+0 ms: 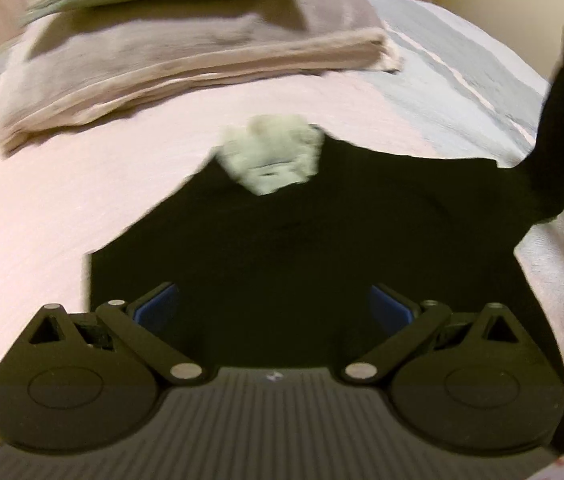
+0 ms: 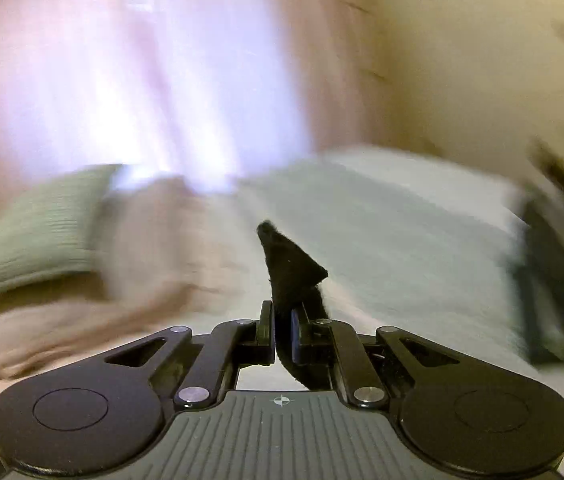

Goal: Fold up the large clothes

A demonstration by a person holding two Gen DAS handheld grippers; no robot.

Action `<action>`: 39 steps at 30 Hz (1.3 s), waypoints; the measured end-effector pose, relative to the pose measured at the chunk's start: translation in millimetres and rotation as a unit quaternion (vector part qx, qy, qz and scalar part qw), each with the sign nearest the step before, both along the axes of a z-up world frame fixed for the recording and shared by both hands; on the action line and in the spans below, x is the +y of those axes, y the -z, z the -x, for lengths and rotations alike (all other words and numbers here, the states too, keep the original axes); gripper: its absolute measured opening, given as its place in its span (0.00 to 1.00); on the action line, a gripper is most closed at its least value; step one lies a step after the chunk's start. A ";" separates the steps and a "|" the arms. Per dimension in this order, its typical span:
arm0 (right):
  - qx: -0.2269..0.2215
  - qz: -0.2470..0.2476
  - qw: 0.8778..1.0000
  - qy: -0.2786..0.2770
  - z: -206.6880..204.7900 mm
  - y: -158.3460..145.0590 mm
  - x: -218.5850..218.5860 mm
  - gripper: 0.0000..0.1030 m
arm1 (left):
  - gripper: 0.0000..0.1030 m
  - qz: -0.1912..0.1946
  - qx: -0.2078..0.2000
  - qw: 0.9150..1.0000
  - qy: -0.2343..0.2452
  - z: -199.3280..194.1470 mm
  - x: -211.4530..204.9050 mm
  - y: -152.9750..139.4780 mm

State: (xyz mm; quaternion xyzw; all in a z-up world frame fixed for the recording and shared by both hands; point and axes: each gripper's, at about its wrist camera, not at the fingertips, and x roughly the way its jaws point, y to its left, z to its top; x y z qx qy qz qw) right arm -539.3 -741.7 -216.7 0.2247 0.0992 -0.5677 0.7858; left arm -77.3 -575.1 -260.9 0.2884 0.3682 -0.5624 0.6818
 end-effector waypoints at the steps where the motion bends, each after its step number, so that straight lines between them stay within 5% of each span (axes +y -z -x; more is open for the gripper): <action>1: 0.002 0.022 0.999 -0.032 -32.8 -10.7 15.6 0.04 | 0.96 0.001 0.002 1.000 -0.009 -11.6 11.8 -3.5; 4: -0.010 0.054 0.992 -0.111 -128.3 -18.5 69.4 0.04 | 0.96 0.000 0.003 0.999 -0.032 -47.1 45.6 -10.6; 6: -0.014 0.054 0.984 -0.168 -192.6 3.7 101.4 0.08 | 0.97 -0.004 0.004 0.999 -0.043 -71.2 66.9 -10.5; 7: -0.012 0.034 0.975 -0.221 -227.4 25.4 113.6 0.14 | 0.97 -0.006 0.001 0.999 -0.045 -81.3 75.0 -9.3; 9: 0.039 -0.018 0.956 -0.291 -280.7 66.7 134.6 0.54 | 0.96 -0.012 0.002 0.998 -0.054 -105.2 91.6 -4.5; 11: 0.063 -0.058 0.944 -0.319 -304.6 97.9 155.7 0.55 | 0.96 -0.011 0.007 0.998 -0.060 -125.0 101.2 1.3; 18: 0.100 -0.124 0.955 -0.252 -261.5 114.3 187.7 0.55 | 0.83 0.010 0.068 0.996 -0.050 -158.2 86.6 24.1; 24: 0.138 -0.151 0.968 -0.144 -192.9 116.9 158.0 0.55 | 0.54 0.043 0.125 0.991 -0.015 -148.4 17.5 37.9; 27: 0.159 -0.154 0.969 -0.106 -161.5 118.9 147.8 0.55 | 0.37 0.034 0.162 0.986 -0.022 -147.7 -17.1 56.8; 31: 0.194 -0.149 0.967 -0.068 -133.1 128.1 132.9 0.55 | 0.36 -0.003 0.186 0.981 -0.046 -148.8 -44.7 82.3; 34: 0.214 -0.148 0.964 -0.050 -117.5 137.4 118.9 0.55 | 0.35 -0.007 0.190 0.980 -0.050 -146.3 -54.0 91.1; 39: 0.224 -0.168 0.957 -0.072 -109.9 159.0 89.8 0.56 | 0.06 -0.003 0.156 0.987 -0.027 -135.9 -58.4 81.7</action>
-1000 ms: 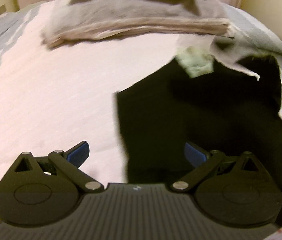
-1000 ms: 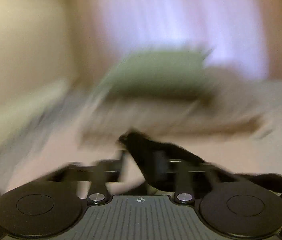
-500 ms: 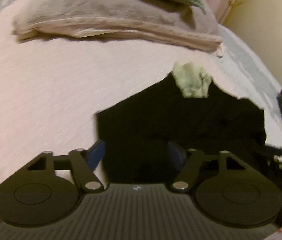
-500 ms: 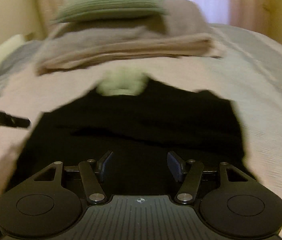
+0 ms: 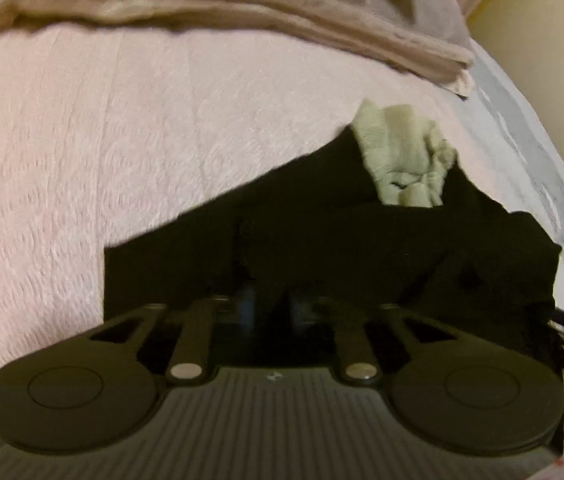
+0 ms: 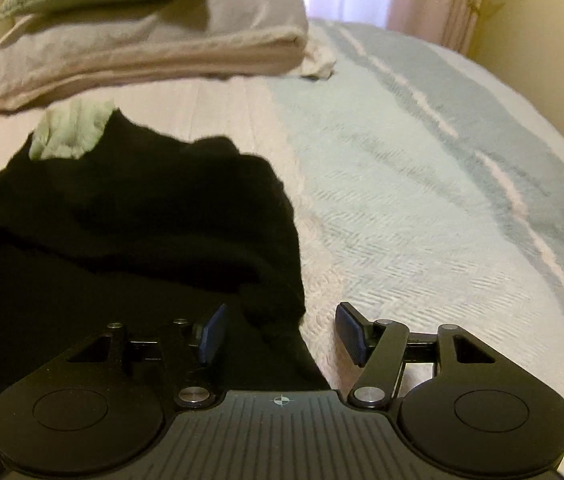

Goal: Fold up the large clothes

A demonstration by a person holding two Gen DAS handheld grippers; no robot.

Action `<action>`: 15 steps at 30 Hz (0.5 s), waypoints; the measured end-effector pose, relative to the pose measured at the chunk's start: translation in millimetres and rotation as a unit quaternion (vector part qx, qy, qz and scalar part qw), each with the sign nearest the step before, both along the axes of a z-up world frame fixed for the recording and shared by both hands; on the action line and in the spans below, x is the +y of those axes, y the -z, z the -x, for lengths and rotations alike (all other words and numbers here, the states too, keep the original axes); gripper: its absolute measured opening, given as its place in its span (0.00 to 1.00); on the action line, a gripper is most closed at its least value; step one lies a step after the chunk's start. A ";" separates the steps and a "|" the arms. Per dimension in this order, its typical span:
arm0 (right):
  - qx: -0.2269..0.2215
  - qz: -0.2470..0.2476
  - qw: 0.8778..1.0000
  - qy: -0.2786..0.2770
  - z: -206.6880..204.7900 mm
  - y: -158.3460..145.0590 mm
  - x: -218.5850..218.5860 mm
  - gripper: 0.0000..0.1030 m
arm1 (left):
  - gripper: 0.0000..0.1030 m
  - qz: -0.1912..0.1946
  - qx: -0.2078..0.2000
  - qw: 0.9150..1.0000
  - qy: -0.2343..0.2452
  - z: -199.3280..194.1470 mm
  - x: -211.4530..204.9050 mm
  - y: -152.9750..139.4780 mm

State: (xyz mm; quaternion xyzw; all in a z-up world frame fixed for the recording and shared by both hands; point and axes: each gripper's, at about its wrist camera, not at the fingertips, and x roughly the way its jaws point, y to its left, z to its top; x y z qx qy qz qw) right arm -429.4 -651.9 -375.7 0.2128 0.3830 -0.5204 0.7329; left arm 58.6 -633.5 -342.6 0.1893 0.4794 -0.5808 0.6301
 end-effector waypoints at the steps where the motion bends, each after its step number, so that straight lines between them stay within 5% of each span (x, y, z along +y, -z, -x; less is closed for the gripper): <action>1: 0.000 -0.006 1.000 -0.008 0.9 2.5 -3.8 0.56 | 0.04 0.022 -0.007 1.000 0.000 0.6 2.8 -11.5; 4: 0.001 -0.016 1.000 -0.015 7.1 4.2 -12.2 0.56 | 0.04 0.110 -0.043 0.993 -0.001 -3.0 15.6 -53.0; 6: 0.018 -0.004 1.000 0.005 17.0 3.1 -13.2 0.56 | 0.04 0.129 -0.061 0.990 -0.016 -12.6 21.9 -67.4; 13: 0.034 -0.009 0.999 0.013 19.9 6.1 -9.3 0.56 | 0.06 0.000 -0.041 0.999 0.005 -25.0 25.0 -5.3; 15: 0.037 -0.028 0.999 0.022 17.9 2.2 -9.9 0.56 | 0.06 -0.001 -0.047 0.999 0.009 -23.5 31.6 -0.8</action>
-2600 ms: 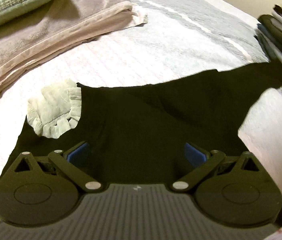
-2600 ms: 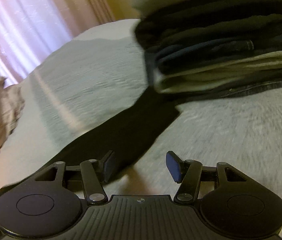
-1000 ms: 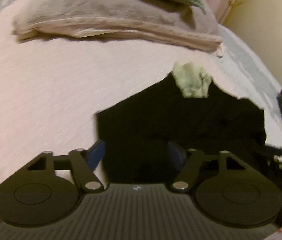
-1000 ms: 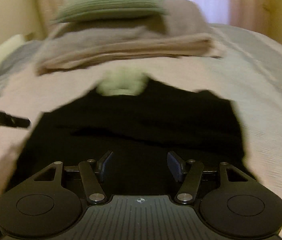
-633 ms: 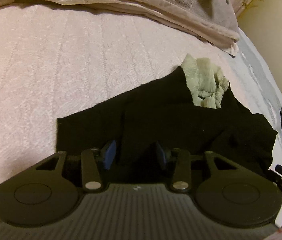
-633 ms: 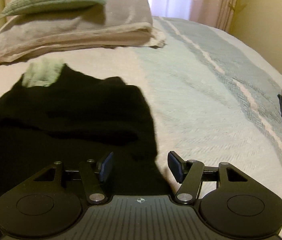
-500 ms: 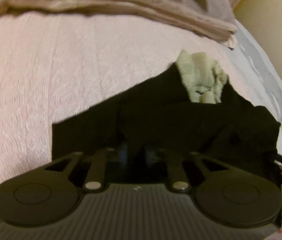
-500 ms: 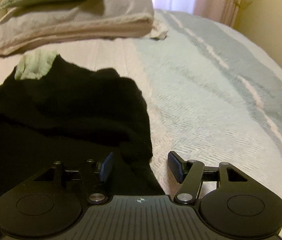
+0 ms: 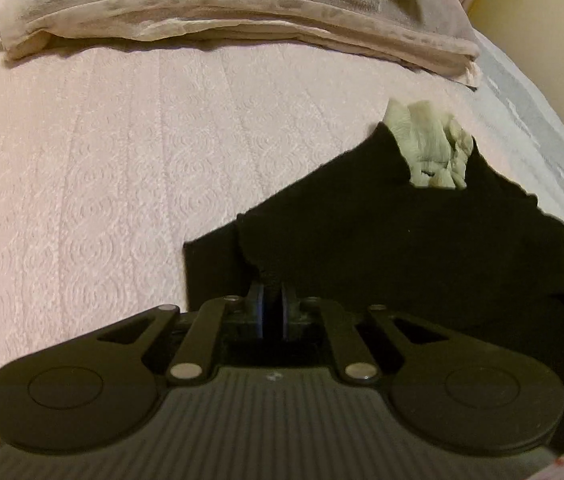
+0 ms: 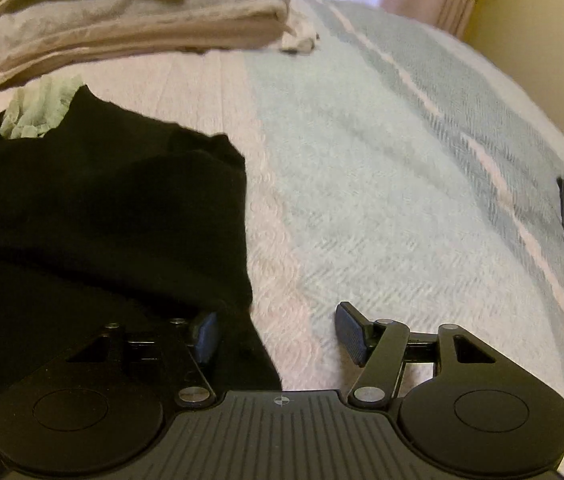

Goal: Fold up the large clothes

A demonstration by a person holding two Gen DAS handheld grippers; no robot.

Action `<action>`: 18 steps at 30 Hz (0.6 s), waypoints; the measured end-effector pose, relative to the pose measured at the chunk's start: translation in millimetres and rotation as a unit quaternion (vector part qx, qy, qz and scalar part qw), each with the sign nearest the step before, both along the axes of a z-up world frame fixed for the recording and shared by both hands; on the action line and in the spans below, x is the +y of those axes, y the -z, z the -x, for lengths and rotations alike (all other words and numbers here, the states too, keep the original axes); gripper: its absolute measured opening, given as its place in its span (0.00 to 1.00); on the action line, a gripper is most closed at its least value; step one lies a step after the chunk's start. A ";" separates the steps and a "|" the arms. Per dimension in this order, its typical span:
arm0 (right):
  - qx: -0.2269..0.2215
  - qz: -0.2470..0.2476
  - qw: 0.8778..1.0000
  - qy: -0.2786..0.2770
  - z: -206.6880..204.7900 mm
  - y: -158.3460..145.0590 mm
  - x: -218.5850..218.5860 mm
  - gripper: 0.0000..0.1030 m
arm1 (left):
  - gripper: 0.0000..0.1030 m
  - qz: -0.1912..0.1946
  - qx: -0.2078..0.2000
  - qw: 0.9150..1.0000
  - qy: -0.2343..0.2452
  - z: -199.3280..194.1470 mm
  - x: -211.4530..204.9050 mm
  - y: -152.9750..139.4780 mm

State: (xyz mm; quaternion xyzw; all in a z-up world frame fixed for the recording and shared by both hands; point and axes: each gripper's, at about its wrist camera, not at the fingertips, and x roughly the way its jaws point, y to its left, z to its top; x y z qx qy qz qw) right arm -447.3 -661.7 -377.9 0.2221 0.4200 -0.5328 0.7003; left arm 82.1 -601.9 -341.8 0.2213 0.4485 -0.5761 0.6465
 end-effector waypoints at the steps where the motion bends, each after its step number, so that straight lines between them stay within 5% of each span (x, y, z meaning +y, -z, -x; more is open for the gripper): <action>1: -0.004 -0.007 1.000 0.005 -0.6 -4.6 1.2 0.56 | 0.06 0.001 0.001 1.000 -0.001 -0.4 2.1 -0.7; 4: -0.074 -0.012 0.997 -0.001 -1.3 -25.9 12.1 0.56 | 0.06 0.006 -0.005 1.000 0.002 -0.4 3.7 -2.1; 9: -0.111 0.035 0.992 -0.044 -14.6 -43.4 -7.5 0.56 | 0.06 0.021 -0.027 0.999 0.015 4.2 10.2 -13.9; 14: -0.110 0.023 0.991 -0.067 -20.7 -19.2 -74.8 0.53 | 0.06 0.016 -0.031 0.999 0.023 6.6 14.1 -13.3; 18: -0.093 -0.024 0.989 -0.115 -27.9 9.6 -114.5 0.35 | 0.06 0.014 -0.029 0.999 0.018 7.2 16.0 -8.7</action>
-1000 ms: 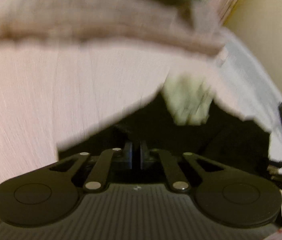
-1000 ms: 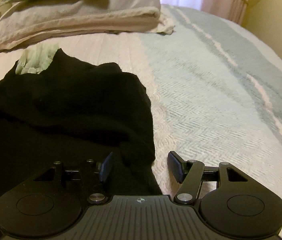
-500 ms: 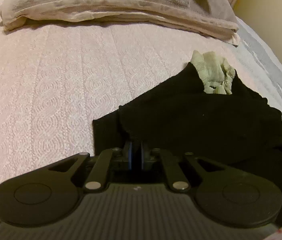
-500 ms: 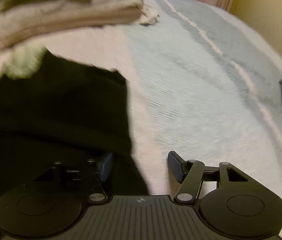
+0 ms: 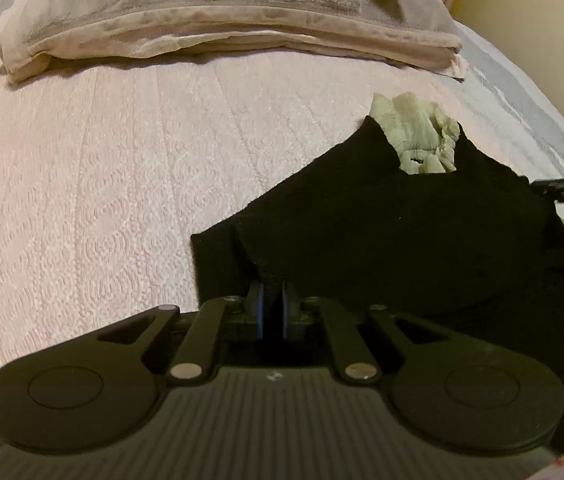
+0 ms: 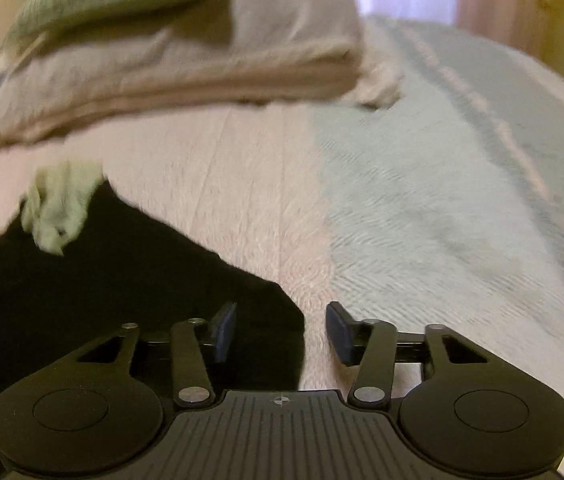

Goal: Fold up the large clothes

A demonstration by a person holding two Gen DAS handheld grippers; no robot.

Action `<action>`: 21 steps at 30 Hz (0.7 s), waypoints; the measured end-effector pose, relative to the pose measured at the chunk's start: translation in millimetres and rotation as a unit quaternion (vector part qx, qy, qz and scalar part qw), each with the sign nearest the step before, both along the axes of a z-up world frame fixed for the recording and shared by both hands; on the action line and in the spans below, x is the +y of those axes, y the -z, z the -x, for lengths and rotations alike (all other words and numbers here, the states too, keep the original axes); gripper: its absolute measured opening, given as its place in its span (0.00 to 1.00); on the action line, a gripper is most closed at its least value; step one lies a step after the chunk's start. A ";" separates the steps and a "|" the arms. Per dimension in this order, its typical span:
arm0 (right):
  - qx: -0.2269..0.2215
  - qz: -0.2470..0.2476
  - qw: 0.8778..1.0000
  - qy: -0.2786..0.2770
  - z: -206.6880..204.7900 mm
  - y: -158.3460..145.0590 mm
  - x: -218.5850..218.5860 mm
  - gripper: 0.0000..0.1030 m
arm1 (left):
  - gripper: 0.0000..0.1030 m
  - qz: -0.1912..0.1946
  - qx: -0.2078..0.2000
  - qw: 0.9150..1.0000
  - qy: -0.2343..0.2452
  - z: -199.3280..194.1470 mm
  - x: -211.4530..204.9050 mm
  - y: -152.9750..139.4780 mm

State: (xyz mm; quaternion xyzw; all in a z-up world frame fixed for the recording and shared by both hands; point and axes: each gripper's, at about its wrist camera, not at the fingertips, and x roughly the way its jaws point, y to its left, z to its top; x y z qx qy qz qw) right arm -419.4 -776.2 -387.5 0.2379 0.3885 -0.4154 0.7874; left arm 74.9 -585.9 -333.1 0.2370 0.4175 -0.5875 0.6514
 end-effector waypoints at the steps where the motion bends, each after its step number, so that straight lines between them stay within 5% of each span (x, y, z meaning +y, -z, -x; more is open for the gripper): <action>1: 0.001 -0.020 1.000 -0.012 0.9 6.2 -6.3 0.23 | 0.06 0.000 0.001 1.000 -0.003 0.2 -0.8 -0.1; 2: -0.003 -0.037 0.999 -0.017 1.1 8.0 -11.0 0.05 | 0.06 0.001 0.000 1.000 -0.005 0.4 -0.8 -1.1; 5: -0.039 0.025 0.999 0.006 11.9 -15.9 -10.0 0.03 | 0.05 0.032 -0.016 0.999 -0.019 1.5 2.3 -9.6; 8: -0.047 0.078 0.994 0.056 22.7 -20.8 -9.0 0.00 | 0.05 0.008 -0.014 0.999 -0.048 -6.4 -0.4 1.6; 13: -0.042 0.054 0.995 0.072 27.3 -17.4 3.2 0.00 | 0.06 0.008 0.001 0.999 -0.052 -12.1 3.5 -2.3; 16: -0.064 0.044 0.995 0.061 19.8 -27.8 28.5 0.13 | 0.12 0.020 0.010 0.998 -0.059 -20.5 3.2 -11.7; 18: -0.074 0.038 0.996 0.045 10.7 -32.0 42.9 0.40 | 0.23 0.033 0.021 0.997 -0.059 -25.3 -3.6 -15.1; 21: -0.072 0.035 0.997 0.006 -12.2 -34.1 61.1 0.45 | 0.27 0.043 0.029 0.997 -0.048 -29.5 -19.7 -13.8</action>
